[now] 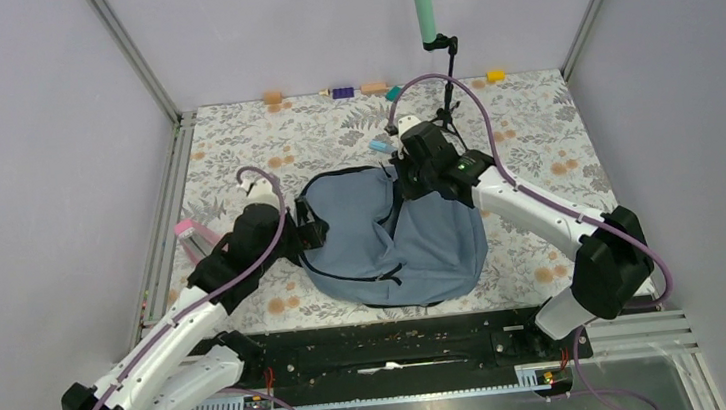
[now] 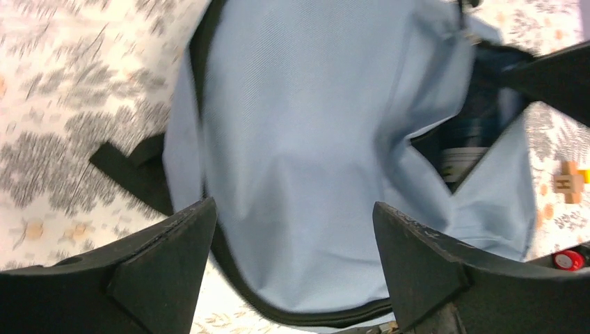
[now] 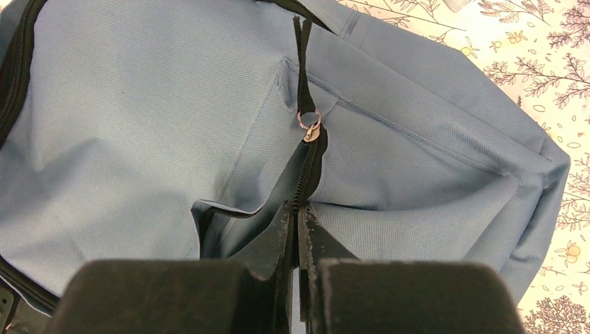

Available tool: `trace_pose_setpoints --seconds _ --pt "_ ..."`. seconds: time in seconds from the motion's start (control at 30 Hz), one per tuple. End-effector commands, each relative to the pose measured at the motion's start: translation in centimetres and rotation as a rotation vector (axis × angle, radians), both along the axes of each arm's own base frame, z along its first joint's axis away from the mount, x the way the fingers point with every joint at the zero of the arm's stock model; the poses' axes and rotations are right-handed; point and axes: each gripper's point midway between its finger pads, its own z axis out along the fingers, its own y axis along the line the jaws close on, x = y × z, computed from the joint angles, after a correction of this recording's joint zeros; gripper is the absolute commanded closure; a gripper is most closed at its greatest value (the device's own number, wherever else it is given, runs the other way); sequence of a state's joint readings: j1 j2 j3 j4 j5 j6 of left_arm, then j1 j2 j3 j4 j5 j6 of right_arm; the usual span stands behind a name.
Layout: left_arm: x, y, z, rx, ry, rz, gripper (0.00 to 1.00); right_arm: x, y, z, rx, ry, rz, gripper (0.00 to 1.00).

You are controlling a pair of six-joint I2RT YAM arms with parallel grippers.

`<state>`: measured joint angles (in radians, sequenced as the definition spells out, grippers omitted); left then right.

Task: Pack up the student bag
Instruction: Adjust the student bag at the center of the board.

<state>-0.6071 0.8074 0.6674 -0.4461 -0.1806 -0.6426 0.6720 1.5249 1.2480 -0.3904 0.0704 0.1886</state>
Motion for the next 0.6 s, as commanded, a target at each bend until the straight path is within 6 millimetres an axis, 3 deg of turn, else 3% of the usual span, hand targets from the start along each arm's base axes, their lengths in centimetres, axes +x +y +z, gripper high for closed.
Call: trace_pose_setpoints --seconds 0.0,0.17,0.3,0.57 --pt "2.2 -4.4 4.9 -0.018 -0.123 -0.152 0.15 0.7 1.9 4.1 0.129 -0.123 0.063 1.0" --pt "3.5 -11.1 4.4 -0.062 -0.111 -0.349 0.14 0.3 1.5 4.2 0.123 -0.136 0.076 1.0" --pt "4.7 -14.2 1.5 -0.052 -0.031 -0.433 0.13 -0.1 1.1 3.9 0.118 -0.135 0.079 1.0" --pt "6.3 -16.3 -2.8 -0.013 0.054 -0.467 0.13 -0.7 0.6 3.7 0.112 -0.136 0.08 1.0"
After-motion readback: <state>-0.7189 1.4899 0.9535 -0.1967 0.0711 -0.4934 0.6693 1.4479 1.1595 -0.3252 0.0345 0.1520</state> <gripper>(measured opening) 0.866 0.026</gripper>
